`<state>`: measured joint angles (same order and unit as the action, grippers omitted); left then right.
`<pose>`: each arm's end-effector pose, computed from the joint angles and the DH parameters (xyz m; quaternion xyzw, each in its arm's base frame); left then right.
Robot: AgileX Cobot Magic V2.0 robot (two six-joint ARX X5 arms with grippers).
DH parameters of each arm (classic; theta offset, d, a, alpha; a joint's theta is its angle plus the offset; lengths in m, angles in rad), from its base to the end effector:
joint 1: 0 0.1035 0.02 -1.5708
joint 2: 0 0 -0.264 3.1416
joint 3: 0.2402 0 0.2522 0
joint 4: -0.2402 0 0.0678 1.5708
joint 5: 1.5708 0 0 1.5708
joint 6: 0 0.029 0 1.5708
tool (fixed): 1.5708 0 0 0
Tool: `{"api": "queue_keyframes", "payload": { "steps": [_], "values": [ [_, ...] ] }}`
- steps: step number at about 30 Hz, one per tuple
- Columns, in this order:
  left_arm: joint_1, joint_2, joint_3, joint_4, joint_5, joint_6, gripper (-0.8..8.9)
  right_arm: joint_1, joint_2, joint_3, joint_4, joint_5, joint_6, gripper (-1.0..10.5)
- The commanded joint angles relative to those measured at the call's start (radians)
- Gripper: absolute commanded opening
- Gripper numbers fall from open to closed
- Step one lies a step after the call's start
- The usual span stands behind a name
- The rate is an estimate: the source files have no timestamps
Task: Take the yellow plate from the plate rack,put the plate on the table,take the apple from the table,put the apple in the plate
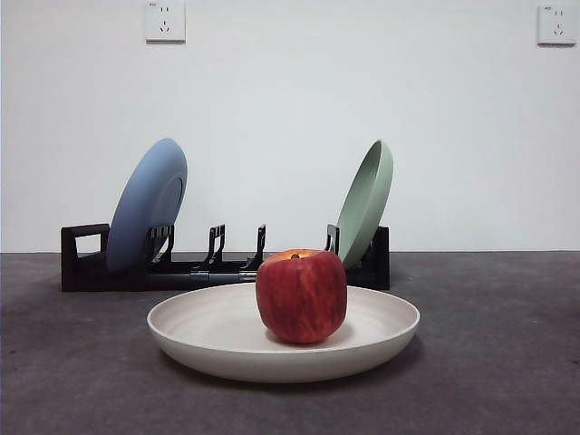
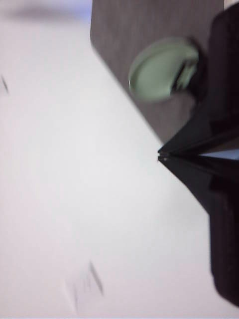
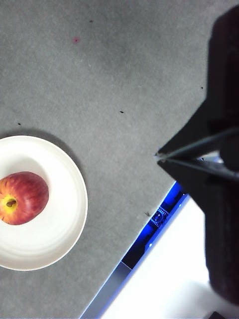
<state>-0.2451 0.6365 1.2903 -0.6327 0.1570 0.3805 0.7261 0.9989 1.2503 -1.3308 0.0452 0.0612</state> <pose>0.0591 -0.0195 0.4591 0.1848 -0.0481 -0.1941 0.9622 0.1094 0.0954 0.3592 -0.1685 0.4847 0.2717 0.8142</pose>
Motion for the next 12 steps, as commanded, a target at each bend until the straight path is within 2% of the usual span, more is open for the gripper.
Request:
{"api": "queue_keyframes", "payload": {
  "steps": [1, 6, 12],
  "values": [
    [0.074, -0.066, -0.106, 0.079, 0.007, 0.035, -0.04, 0.001, 0.0, 0.003, 0.006, 0.001, 0.007, 0.0],
    [0.169, -0.21, -0.41, 0.32, 0.008, 0.019, -0.04, 0.001, 0.0, 0.003, 0.006, 0.001, 0.007, 0.0],
    [0.221, -0.354, -0.779, 0.517, 0.007, -0.108, -0.04, 0.001, 0.0, 0.003, 0.006, 0.001, 0.007, 0.0]
  ]
}}
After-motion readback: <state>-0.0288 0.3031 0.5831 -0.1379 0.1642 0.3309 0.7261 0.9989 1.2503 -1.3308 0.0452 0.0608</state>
